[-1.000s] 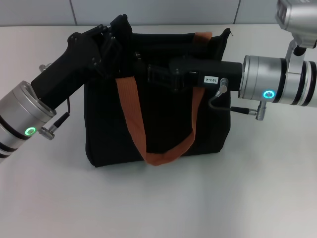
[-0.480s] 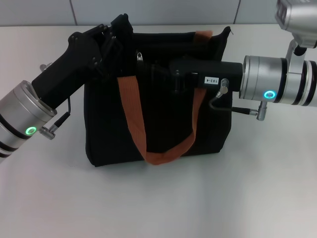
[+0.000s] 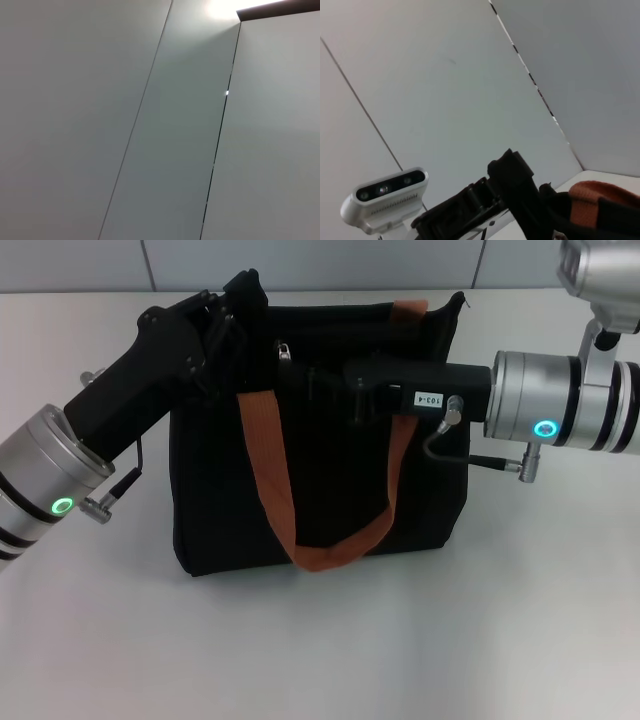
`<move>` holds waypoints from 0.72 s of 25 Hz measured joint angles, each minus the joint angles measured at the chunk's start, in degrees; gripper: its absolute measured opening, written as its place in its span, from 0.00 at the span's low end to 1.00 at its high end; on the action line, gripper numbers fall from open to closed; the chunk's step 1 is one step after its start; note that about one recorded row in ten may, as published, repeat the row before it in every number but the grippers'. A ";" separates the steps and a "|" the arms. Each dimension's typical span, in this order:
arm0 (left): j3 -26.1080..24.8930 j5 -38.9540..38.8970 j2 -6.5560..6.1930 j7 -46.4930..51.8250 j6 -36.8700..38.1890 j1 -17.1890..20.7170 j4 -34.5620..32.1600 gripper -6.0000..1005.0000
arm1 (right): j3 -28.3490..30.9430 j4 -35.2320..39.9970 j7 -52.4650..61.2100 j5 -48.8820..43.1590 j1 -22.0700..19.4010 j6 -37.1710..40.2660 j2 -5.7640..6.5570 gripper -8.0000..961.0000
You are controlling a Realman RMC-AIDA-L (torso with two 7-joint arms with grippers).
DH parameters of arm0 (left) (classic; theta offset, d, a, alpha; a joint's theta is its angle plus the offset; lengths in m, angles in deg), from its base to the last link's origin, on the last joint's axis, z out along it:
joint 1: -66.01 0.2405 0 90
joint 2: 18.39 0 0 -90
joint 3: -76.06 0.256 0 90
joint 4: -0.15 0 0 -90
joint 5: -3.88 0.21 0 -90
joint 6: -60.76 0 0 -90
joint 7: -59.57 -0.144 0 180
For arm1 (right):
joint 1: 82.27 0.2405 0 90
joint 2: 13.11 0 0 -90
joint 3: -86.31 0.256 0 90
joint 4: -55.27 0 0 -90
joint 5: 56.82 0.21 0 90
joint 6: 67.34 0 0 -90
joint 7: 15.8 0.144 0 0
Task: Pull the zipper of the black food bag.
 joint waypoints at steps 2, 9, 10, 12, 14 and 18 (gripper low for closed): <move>0.00 -0.01 0.00 -0.07 -0.01 0.12 0.19 0.05 | 0.07 0.35 1.04 -0.04 0.01 -0.06 0.07 0.01; -0.18 -0.09 0.00 -1.10 -1.44 1.54 0.39 0.05 | 0.20 5.64 9.28 -4.63 0.86 -0.48 0.18 0.01; -0.18 -0.09 0.00 -1.10 -1.44 1.54 0.39 0.05 | 0.20 5.64 9.28 -4.63 0.86 -0.48 0.18 0.01; -0.43 -0.09 0.00 -1.67 -1.58 1.95 0.47 0.05 | 0.31 6.96 12.52 -6.90 1.48 -0.50 0.23 0.01; -1.76 -0.08 0.00 -4.18 -1.82 2.69 1.35 0.05 | 0.36 8.87 17.27 -10.08 2.23 -0.50 0.25 0.01; -2.59 -0.07 0.00 -6.38 -2.07 3.46 1.91 0.05 | 0.36 11.10 21.48 -12.93 2.34 -0.49 0.26 0.01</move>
